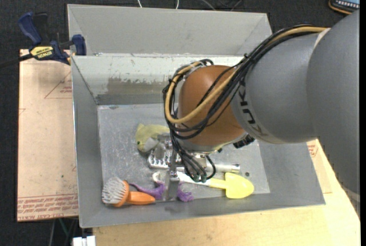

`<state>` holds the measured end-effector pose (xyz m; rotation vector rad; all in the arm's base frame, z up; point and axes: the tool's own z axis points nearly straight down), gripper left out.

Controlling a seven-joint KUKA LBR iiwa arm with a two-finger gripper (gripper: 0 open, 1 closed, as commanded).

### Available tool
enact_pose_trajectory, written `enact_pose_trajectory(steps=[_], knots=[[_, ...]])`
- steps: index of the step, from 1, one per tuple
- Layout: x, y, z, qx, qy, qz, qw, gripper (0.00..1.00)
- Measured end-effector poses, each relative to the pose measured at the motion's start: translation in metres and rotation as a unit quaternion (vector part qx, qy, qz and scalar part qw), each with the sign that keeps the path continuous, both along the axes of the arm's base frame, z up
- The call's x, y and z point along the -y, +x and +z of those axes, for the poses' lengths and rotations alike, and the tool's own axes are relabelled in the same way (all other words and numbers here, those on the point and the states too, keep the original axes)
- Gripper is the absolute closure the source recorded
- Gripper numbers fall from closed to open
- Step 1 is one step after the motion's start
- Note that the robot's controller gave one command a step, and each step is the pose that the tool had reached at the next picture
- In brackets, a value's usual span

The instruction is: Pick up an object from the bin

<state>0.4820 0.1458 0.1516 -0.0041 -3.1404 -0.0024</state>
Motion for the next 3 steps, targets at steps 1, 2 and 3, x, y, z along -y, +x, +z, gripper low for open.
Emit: enact_pose_trajectory(steps=[1, 2, 3], knots=[[0.000, 0.000, 0.000, 0.0000, 0.000, 0.000, 1.0000, 0.00], [0.043, 0.001, -0.036, -0.0017, -0.001, 0.039, 0.9992, 0.00], [0.017, 0.000, -0.081, 0.0042, 0.002, 0.069, 0.9976, 1.00]])
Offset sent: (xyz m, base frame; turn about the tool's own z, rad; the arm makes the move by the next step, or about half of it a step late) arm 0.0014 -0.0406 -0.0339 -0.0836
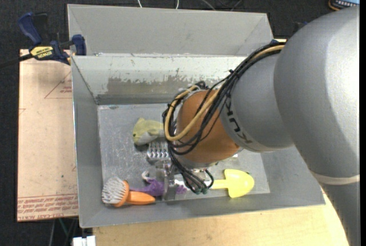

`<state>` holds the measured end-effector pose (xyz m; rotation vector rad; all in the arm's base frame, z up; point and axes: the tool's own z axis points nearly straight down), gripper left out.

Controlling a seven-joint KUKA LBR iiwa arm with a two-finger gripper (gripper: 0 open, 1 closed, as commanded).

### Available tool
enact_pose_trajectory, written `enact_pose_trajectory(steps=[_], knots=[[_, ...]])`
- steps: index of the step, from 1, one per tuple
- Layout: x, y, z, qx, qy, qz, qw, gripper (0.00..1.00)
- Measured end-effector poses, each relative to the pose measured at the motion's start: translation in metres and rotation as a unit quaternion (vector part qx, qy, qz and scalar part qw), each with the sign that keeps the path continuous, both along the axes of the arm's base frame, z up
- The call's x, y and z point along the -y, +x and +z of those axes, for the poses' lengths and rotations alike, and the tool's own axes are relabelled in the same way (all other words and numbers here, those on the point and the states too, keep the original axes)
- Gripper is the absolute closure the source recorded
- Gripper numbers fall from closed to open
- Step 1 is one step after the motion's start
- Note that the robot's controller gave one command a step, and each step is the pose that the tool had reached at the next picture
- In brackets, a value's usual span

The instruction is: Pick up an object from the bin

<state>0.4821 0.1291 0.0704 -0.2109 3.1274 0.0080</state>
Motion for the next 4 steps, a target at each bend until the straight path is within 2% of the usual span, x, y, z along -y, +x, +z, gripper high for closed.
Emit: enact_pose_trajectory(steps=[1, 2, 3, 4], knots=[[0.000, 0.005, 0.002, 0.0085, 0.002, -0.001, 1.0000, 0.00], [0.000, -0.001, 0.000, -0.0012, 0.000, 0.000, 1.0000, 1.00], [0.000, -0.001, 0.000, -0.0012, 0.000, 0.000, 1.0000, 1.00], [-0.019, -0.002, 0.013, -0.0002, 0.000, 0.046, 0.9989, 1.00]])
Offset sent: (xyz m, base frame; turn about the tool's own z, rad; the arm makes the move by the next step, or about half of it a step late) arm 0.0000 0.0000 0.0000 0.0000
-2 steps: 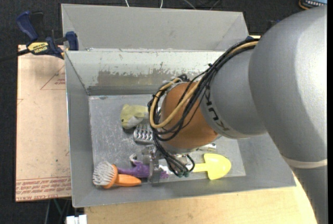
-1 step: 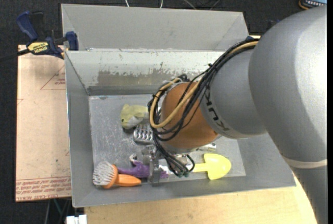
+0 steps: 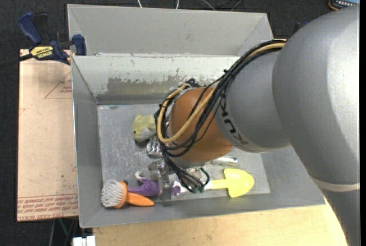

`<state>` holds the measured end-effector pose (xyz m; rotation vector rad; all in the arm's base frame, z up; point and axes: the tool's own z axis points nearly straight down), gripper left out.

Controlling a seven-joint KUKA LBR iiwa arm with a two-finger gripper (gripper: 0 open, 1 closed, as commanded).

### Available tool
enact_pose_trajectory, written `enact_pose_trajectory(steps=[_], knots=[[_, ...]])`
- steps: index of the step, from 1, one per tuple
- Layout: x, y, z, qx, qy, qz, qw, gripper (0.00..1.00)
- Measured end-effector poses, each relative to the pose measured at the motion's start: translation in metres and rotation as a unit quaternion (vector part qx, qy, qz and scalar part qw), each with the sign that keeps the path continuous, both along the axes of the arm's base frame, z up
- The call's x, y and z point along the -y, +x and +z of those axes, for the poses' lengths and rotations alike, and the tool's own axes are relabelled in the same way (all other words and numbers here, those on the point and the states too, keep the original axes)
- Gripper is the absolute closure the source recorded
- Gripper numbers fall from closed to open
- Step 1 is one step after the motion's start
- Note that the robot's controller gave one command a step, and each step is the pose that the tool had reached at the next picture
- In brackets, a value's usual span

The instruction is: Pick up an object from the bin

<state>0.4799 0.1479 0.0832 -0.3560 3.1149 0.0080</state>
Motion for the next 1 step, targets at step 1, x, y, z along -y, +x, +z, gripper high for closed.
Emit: enact_pose_trajectory(steps=[1], knots=[[0.0002, 0.0000, 0.0000, 0.0000, 0.000, 0.000, 1.0000, 1.00]])
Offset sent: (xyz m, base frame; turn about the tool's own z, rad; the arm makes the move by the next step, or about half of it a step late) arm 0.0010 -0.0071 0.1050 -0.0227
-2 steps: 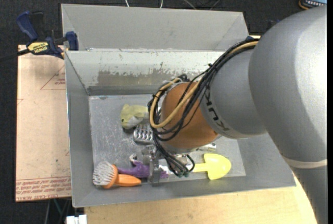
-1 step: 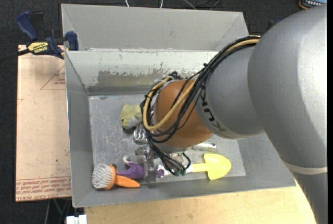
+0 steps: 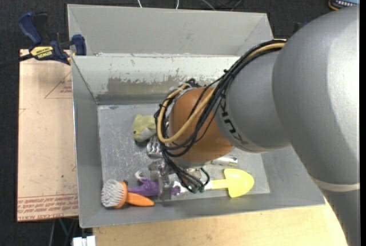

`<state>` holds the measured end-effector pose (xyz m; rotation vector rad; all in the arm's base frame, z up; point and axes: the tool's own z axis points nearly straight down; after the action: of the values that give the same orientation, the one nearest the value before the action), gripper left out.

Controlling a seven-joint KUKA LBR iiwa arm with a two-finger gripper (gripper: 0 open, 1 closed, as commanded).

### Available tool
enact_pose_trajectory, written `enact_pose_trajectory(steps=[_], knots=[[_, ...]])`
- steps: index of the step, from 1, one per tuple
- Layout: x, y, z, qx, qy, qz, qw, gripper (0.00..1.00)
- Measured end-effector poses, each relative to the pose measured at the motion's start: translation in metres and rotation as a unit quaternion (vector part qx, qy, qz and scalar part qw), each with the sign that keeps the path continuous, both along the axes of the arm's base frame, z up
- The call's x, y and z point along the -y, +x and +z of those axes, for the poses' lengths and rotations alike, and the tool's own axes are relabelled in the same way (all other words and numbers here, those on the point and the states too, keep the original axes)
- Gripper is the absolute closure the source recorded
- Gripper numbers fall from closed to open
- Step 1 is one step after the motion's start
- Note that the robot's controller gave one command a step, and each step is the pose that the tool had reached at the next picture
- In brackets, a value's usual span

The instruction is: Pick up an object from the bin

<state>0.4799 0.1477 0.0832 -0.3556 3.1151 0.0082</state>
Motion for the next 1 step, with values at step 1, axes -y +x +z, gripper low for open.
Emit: enact_pose_trajectory(steps=[1], knots=[[0.0065, 0.0023, 0.1087, 0.0036, 0.001, 0.010, 0.9999, 1.00]])
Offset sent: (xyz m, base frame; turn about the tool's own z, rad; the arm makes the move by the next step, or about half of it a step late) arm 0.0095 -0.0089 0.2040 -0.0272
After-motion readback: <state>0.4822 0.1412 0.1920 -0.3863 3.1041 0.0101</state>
